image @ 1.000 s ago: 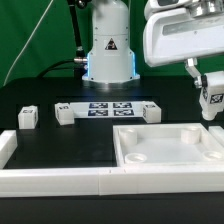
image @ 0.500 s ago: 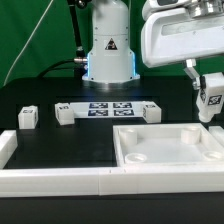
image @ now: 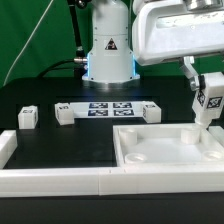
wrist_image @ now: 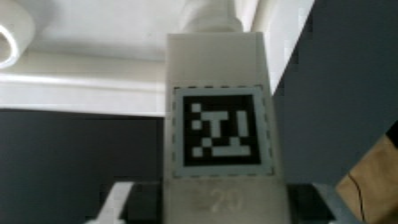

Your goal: Assemble one leg

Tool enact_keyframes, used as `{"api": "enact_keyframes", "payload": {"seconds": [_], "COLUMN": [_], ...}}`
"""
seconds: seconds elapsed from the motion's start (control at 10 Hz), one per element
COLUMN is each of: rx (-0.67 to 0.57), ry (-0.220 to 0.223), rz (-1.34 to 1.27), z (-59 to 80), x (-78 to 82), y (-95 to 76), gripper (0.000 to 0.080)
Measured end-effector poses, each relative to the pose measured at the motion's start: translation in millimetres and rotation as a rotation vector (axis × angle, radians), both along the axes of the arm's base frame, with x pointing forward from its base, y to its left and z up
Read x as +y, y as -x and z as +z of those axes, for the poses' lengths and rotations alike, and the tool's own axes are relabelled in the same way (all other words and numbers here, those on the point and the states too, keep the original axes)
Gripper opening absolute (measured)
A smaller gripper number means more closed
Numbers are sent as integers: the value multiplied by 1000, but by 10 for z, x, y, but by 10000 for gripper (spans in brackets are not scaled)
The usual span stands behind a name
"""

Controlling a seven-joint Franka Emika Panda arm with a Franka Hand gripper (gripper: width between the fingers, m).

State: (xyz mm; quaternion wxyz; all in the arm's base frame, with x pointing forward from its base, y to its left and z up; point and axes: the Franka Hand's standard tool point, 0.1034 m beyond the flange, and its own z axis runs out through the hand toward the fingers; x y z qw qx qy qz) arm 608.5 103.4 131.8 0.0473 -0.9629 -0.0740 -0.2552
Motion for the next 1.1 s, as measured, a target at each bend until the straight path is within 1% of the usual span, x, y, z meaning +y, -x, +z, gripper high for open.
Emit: {"api": "enact_keyframes", "payload": {"seconds": [0.1,0.2,0.5,0.6,0.7,0.9,1.1], "rx": [-50,-32,-42,-49,-48,-45,-66], "ry": [3,9,1,-2,-5,-7,-12], "rz": [-9,2,1,-1,-1,1,0], "z": [-59,-165,-108,-110,-168,-288,-350], "x": [-28,-33,-15,-1,18,71,167], "y": [26,38,-192,-255,-280,-244,-206], "gripper": [292,292,292,292,292,293,293]}}
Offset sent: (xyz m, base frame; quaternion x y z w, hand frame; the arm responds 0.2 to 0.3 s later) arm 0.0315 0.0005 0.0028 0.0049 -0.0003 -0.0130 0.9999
